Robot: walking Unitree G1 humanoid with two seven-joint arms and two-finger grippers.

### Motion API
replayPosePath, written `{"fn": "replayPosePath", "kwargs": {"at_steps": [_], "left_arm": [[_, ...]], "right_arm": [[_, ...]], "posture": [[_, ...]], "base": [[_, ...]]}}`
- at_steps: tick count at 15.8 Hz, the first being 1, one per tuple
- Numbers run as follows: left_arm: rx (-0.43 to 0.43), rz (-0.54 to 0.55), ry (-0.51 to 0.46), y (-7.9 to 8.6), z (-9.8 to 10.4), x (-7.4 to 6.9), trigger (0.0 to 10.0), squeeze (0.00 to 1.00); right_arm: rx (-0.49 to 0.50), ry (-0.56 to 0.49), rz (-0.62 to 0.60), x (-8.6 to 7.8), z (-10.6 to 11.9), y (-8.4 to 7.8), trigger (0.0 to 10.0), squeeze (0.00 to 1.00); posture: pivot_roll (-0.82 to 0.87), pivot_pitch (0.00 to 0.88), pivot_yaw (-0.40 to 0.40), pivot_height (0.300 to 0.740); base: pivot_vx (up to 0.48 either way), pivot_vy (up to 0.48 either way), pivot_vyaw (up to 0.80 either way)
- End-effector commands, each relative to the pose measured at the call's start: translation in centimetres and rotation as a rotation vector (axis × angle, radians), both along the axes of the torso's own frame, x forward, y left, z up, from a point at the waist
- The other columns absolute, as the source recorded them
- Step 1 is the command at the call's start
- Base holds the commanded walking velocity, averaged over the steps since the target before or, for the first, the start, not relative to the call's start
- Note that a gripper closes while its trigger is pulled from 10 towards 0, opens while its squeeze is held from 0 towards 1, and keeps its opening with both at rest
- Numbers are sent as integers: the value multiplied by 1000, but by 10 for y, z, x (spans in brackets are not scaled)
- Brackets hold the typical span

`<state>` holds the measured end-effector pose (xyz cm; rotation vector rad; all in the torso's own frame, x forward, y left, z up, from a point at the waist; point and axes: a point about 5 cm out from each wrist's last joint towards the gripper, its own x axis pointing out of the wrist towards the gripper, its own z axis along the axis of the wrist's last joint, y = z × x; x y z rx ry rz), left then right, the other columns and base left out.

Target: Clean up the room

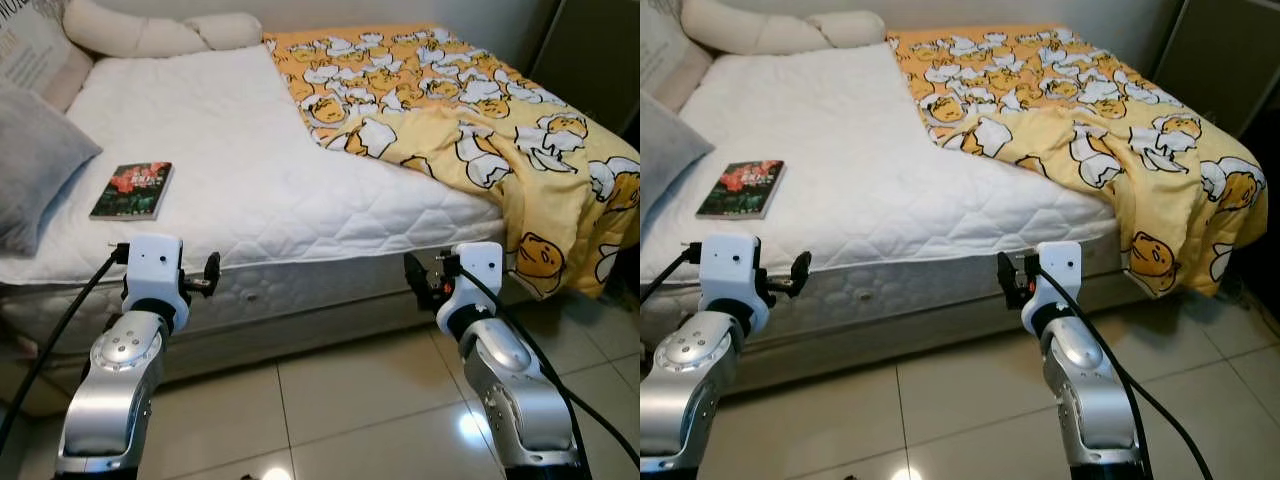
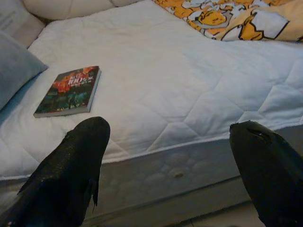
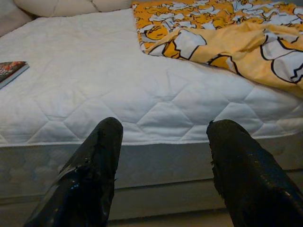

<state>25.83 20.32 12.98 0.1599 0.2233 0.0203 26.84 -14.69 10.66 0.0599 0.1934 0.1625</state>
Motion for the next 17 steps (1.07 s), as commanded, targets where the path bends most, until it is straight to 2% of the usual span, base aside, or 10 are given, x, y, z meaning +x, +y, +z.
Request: {"fn": "replayPosePath", "kwargs": {"at_steps": [1,12,17], "left_arm": [[0,-3,-8,-1,4,-1,10000,1000],[-11,0,0,-4,2,-2,10000,1000],[-16,-4,1,-5,4,1,10000,1000]], "right_arm": [[-6,-18,11,-1,5,1,10000,0],[-14,15,-20,1,2,-3,10000,0],[-33,-21,-9,3,5,-4,10000,0]], "posture": [[-36,0,8,740],[-36,0,-8,740],[-29,0,-9,740]], "base": [[398,0,0],[411,0,0],[407,0,0]]}}
